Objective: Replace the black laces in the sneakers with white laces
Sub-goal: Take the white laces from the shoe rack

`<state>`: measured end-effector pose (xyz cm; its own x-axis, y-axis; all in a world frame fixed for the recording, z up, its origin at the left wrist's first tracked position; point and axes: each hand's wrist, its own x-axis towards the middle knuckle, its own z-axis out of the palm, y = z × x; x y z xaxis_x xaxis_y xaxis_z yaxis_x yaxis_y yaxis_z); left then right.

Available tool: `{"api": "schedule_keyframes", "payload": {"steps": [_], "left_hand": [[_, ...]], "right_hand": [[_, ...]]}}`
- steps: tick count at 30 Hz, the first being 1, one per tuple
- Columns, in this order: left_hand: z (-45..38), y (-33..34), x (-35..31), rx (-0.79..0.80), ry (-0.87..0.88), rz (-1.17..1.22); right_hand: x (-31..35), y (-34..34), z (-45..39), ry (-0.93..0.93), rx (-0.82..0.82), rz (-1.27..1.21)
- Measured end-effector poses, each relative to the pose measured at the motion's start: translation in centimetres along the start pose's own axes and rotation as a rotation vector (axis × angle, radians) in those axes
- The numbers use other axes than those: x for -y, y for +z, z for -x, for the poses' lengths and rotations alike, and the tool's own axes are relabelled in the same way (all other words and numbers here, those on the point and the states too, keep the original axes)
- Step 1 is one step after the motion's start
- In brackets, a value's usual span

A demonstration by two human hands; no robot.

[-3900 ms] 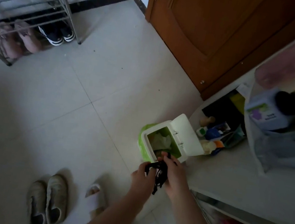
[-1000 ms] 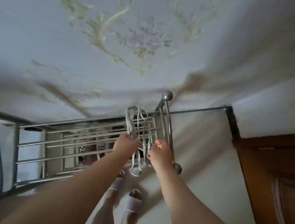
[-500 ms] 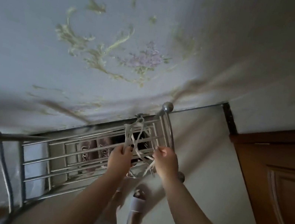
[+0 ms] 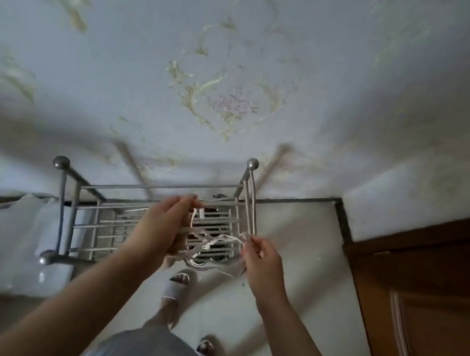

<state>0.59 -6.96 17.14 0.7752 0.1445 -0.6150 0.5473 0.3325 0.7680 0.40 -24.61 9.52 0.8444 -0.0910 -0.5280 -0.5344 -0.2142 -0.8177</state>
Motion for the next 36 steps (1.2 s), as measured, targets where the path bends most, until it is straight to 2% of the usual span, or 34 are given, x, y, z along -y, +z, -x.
{"api": "schedule_keyframes", "payload": {"steps": [4, 7, 9, 11, 13, 16, 18, 20, 23, 28, 30, 36], "left_hand": [[6.9, 1.6, 1.4, -0.006, 0.072, 0.214], [11.3, 2.9, 2.8, -0.014, 0.126, 0.291], [13.7, 3.3, 3.0, -0.034, 0.178, 0.300], [15.7, 3.6, 3.1, -0.058, 0.212, 0.323], [17.4, 3.8, 3.4, -0.068, 0.210, 0.360], [19.8, 4.1, 4.7, -0.072, 0.190, 0.385], [21.4, 3.6, 6.1, -0.095, 0.218, 0.332], [23.4, 2.4, 7.7, -0.122, 0.267, 0.234], [27.0, 0.0, 10.6, -0.154, 0.350, 0.081], [32.7, -4.1, 15.8, -0.129, 0.342, 0.267], [35.1, -4.7, 17.6, -0.156, 0.353, 0.262], [40.9, -5.5, 21.8, -0.223, 0.366, -0.047]], "right_hand": [[-3.9, -3.1, 6.2, 0.000, 0.066, 0.062], [-5.8, -5.0, 10.7, 0.075, 0.130, 0.026], [-6.5, -5.8, 12.9, 0.056, 0.130, 0.184], [-6.1, -6.2, 15.0, -0.106, 0.139, 0.348], [-4.3, -5.9, 17.6, -0.295, 0.269, 0.310], [-1.7, -4.6, 22.0, -0.448, 0.511, 0.198], [-1.6, -3.6, 24.1, -0.532, 0.542, 0.104], [-2.4, -3.1, 25.9, -0.583, 0.516, 0.118], [-4.2, -3.0, 28.7, -0.570, 0.473, 0.186], [-7.1, -3.3, 34.5, -0.415, 0.422, 0.017], [-8.1, -3.5, 36.8, -0.353, 0.426, -0.007], [-12.5, -5.0, 41.0, -0.118, 0.333, -0.175]]}}
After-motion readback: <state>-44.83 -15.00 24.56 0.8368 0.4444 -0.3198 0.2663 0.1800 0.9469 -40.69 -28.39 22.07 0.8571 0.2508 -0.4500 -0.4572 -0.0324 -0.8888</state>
